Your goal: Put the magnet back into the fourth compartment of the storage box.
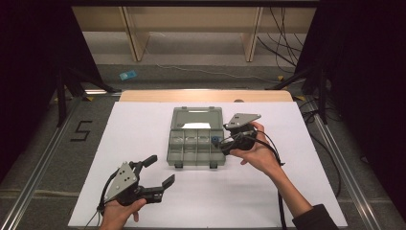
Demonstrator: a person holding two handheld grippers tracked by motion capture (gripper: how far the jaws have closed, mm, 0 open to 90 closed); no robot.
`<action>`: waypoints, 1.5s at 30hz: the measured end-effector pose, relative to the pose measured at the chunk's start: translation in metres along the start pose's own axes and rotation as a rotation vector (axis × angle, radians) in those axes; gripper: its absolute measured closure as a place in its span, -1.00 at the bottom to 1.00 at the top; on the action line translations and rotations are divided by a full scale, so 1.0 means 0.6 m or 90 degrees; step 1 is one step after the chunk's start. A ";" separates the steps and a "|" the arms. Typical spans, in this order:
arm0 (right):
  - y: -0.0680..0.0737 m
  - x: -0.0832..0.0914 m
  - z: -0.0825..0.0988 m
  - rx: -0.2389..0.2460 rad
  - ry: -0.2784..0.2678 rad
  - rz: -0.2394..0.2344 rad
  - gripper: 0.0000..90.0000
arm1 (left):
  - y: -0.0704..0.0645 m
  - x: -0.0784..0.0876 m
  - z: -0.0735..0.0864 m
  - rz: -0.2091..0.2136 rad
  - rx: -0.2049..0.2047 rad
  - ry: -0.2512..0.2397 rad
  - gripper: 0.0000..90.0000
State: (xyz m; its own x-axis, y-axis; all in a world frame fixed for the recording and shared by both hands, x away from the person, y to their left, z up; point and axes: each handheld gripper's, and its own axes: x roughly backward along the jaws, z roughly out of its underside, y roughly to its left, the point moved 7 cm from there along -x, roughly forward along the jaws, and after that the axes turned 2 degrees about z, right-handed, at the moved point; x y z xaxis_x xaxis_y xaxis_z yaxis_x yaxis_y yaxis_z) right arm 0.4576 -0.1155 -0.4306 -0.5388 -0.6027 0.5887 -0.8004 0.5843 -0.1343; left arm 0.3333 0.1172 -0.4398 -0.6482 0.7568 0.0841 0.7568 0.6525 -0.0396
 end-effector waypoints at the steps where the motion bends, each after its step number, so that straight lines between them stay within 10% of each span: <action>1: 0.000 0.004 0.001 0.000 -0.005 0.003 -0.39 | -0.001 -0.001 0.000 0.001 0.003 -0.001 -0.65; 45: 0.046 0.072 0.038 -0.055 -0.105 -0.021 -0.45 | -0.001 0.001 0.001 -0.004 0.003 0.007 -0.65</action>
State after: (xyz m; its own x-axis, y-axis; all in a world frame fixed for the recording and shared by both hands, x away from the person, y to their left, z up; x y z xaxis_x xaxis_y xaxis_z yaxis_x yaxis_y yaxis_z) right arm 0.4059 -0.1378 -0.4270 -0.5540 -0.6992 0.4519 -0.7966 0.6030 -0.0435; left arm 0.3322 0.1174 -0.4401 -0.6517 0.7525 0.0949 0.7524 0.6572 -0.0444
